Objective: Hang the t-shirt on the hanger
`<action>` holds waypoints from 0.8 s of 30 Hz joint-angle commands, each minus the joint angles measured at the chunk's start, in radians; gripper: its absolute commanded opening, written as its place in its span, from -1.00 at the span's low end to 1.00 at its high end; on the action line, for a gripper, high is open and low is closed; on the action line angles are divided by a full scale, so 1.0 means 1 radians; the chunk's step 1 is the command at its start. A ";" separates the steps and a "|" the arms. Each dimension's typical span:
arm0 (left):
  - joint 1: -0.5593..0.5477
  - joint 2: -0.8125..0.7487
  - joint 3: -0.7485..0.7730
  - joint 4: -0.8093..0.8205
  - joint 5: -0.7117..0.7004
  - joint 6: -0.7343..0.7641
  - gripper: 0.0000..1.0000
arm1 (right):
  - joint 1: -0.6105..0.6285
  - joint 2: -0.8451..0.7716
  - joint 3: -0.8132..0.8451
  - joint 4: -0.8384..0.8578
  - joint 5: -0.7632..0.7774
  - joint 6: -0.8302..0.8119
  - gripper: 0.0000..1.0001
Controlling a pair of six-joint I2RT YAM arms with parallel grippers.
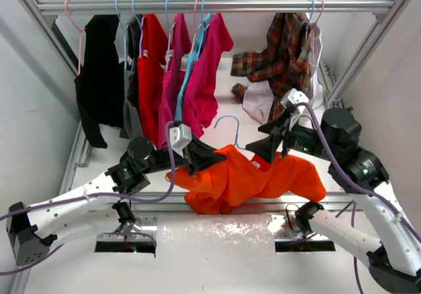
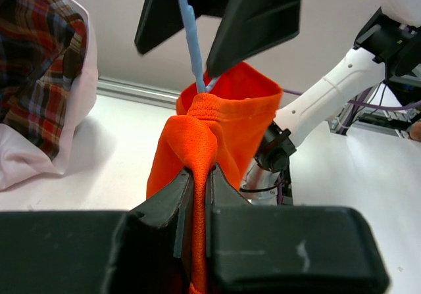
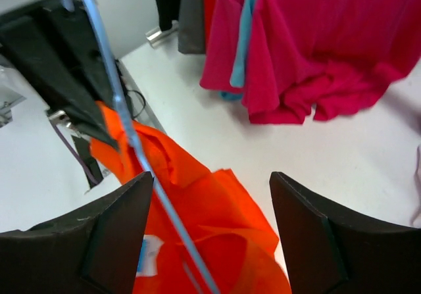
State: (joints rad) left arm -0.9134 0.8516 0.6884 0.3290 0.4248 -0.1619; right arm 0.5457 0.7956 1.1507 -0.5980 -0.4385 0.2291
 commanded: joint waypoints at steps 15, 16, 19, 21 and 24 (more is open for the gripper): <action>0.015 0.046 0.025 0.101 0.080 -0.021 -1.00 | 0.008 0.113 0.112 0.181 -0.155 -0.011 0.48; 0.015 0.047 0.026 0.099 0.063 -0.022 -1.00 | 0.008 0.108 0.116 0.178 -0.178 -0.020 0.48; 0.015 0.044 0.030 0.099 0.046 -0.027 -1.00 | 0.008 0.071 0.113 0.139 -0.139 -0.039 0.48; 0.013 0.043 0.034 0.099 0.048 -0.025 -1.00 | 0.008 0.010 0.071 0.167 0.050 -0.011 0.49; 0.015 0.047 0.040 0.099 0.055 -0.019 -1.00 | 0.008 -0.071 0.009 0.242 0.125 0.048 0.49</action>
State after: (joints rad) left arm -0.9085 0.9051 0.6685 0.3725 0.4831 -0.1848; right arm 0.5484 0.7990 1.1931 -0.4614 -0.4332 0.2298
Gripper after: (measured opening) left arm 0.042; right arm 0.744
